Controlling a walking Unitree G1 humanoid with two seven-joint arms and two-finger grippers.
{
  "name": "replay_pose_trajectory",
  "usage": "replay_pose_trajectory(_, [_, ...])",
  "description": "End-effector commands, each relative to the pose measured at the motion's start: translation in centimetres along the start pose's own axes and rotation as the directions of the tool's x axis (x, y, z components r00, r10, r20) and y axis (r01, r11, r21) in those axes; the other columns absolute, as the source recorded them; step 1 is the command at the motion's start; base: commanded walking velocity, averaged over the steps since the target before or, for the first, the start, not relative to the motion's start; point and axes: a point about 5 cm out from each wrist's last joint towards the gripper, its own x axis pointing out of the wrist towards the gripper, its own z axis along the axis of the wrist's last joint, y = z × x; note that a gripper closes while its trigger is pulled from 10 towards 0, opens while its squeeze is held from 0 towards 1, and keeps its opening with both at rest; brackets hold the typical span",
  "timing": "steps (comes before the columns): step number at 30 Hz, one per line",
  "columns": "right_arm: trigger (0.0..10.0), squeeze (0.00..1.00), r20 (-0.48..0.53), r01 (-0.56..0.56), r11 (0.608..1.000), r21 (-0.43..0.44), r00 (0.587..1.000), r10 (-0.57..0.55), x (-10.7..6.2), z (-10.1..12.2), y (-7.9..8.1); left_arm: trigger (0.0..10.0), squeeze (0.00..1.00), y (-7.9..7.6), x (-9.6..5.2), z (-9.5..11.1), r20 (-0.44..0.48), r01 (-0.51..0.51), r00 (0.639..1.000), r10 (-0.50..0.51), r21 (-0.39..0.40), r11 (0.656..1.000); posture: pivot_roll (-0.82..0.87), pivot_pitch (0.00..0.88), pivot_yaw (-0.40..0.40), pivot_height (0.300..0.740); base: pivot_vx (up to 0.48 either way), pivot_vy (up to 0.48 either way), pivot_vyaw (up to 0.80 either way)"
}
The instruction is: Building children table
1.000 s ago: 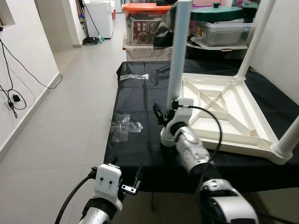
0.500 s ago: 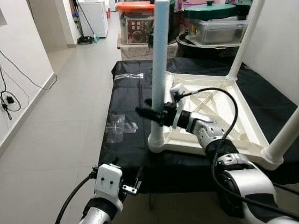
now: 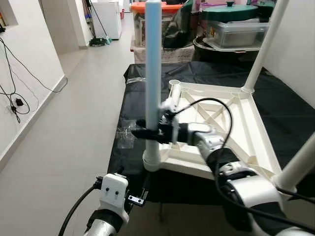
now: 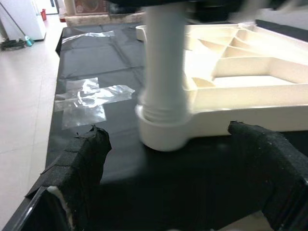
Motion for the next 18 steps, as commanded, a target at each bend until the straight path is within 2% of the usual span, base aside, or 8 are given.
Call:
replay_pose_trajectory(1, [0.0, 0.0, -0.005, 0.126, 0.992, 0.023, 0.992, -0.126, -0.5, -0.4, -0.9, 10.0, 0.0, -0.1, -0.2, -0.6, -0.025, 0.0, 1.0, 0.0, -0.001, 1.0, 0.11, 0.0, -0.036, 0.74, 0.0, 0.0, 0.0])
replay_pose_trajectory(5, [0.0, 0.0, 0.033, 0.595, 0.798, 0.091, 0.799, -0.6, -2.6, -0.8, -3.7, 10.0, 0.0, 0.0, -0.1, -0.6, -0.025, -0.004, 1.0, 0.004, -0.001, 1.0, 0.1, 0.0, -0.035, 0.74, 0.0, 0.0, 0.0])
replay_pose_trajectory(6, [0.0, 0.0, 0.011, 0.761, 0.637, 0.123, 0.641, -0.767, -4.4, -1.5, -4.7, 10.0, 0.0, 0.0, -0.1, -0.6, -0.026, -0.002, 1.0, 0.002, -0.001, 1.0, 0.1, 0.0, -0.025, 0.74, 0.0, 0.0, 0.0])
replay_pose_trajectory(8, [0.0, 0.0, 0.011, 0.761, 0.637, 0.123, 0.641, -0.767, -4.4, -1.5, -4.7, 10.0, 0.0, 0.0, -0.1, -0.6, -0.026, -0.002, 1.0, 0.002, -0.001, 1.0, 0.1, 0.0, -0.025, 0.74, 0.0, 0.0, 0.0])
replay_pose_trajectory(9, [0.0, 0.0, -0.015, 0.878, 0.449, 0.165, 0.457, -0.889, -6.2, -2.4, -5.3, 10.0, 0.0, 0.1, -0.1, -0.7, -0.028, 0.001, 1.0, -0.001, 0.0, 1.0, 0.09, 0.0, -0.022, 0.74, 0.0, 0.0, 0.0])
replay_pose_trajectory(10, [0.0, 0.0, -0.015, 0.878, 0.449, 0.165, 0.457, -0.889, -6.2, -2.4, -5.3, 10.0, 0.0, 0.1, -0.1, -0.7, -0.028, 0.001, 1.0, -0.001, 0.0, 1.0, 0.09, 0.0, -0.022, 0.74, 0.0, 0.0, 0.0])
replay_pose_trajectory(13, [0.0, 0.0, -0.071, 0.966, 0.118, 0.229, 0.137, -0.988, -8.9, -4.4, -4.6, 10.0, 0.0, 0.1, -0.1, -0.7, -0.029, 0.003, 1.0, -0.003, 0.0, 1.0, 0.09, 0.0, -0.025, 0.74, 0.0, 0.0, 0.0])
replay_pose_trajectory(18, [0.0, 0.0, -0.082, 0.965, 0.103, 0.241, 0.126, -0.989, -8.1, -4.8, -3.8, 10.0, 0.0, 0.2, 0.0, -0.7, -0.028, 0.001, 1.0, -0.001, 0.0, 1.0, 0.09, 0.0, -0.025, 0.74, 0.0, 0.0, 0.0])
